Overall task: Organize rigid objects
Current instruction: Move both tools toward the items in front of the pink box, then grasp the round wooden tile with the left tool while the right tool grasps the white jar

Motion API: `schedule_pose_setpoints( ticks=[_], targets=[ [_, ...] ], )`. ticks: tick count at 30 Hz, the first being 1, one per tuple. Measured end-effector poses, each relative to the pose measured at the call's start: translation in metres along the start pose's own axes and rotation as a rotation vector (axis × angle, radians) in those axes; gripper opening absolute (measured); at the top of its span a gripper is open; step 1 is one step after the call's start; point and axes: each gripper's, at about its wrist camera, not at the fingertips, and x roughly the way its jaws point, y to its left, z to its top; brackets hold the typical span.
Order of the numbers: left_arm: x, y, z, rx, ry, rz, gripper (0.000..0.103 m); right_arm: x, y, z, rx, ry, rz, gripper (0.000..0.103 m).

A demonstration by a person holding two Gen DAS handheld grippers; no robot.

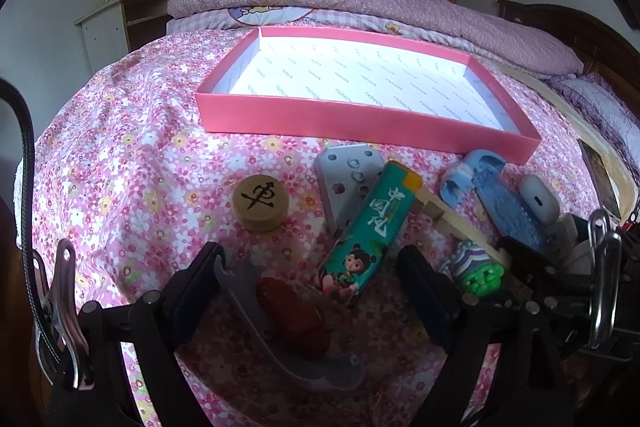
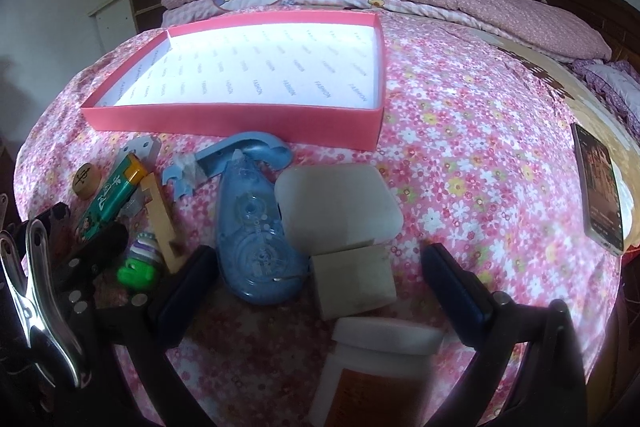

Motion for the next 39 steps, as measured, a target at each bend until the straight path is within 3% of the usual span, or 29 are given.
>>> schedule_pose_setpoints(
  ticks=[16, 23, 31, 39],
  targets=[
    [-0.002, 0.005, 0.001, 0.028, 0.022, -0.027, 0.091, 0.003, 0.002, 0.002, -0.002, -0.001, -0.016, 0.103],
    [-0.011, 0.019, -0.001, -0.009, 0.025, -0.079, 0.088, 0.003, 0.0, 0.003, -0.002, 0.002, -0.007, 0.103],
    [-0.028, 0.032, -0.003, 0.006, 0.011, -0.027, 0.085, -0.008, -0.012, -0.002, 0.001, 0.012, 0.073, 0.096],
    [-0.043, 0.032, -0.014, 0.038, 0.019, -0.047, 0.081, -0.027, -0.013, -0.008, -0.037, -0.033, 0.122, 0.094]
  ],
)
